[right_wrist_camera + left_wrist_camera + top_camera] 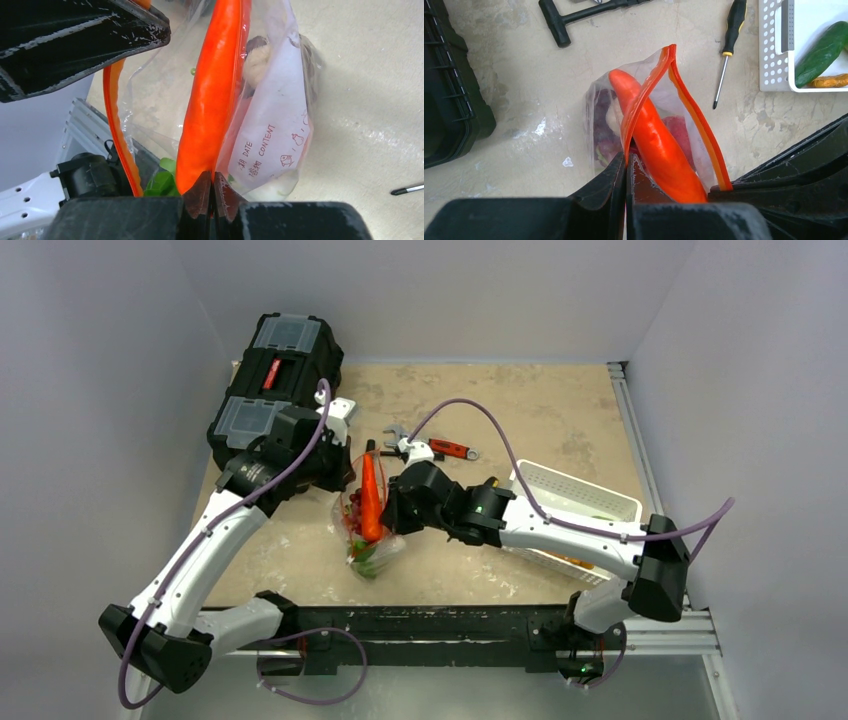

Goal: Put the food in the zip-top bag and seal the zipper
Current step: Adjust the zipper food storage bag at the center of the board.

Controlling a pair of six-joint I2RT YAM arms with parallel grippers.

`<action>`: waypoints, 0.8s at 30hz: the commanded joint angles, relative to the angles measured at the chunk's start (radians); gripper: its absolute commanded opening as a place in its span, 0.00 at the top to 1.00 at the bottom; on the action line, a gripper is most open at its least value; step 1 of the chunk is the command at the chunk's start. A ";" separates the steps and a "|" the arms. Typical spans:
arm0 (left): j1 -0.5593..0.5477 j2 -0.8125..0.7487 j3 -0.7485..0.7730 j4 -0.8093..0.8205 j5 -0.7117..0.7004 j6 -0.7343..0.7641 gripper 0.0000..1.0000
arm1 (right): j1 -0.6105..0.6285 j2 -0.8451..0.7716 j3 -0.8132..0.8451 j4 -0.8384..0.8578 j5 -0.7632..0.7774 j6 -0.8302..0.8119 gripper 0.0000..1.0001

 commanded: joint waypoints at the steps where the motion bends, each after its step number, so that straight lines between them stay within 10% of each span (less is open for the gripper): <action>1: 0.005 -0.057 -0.004 0.046 -0.013 0.018 1.00 | -0.001 -0.092 0.064 0.048 -0.013 -0.046 1.00; 24: 0.006 -0.230 -0.078 0.161 -0.072 0.019 1.00 | -0.023 -0.091 0.071 0.070 -0.072 -0.143 1.00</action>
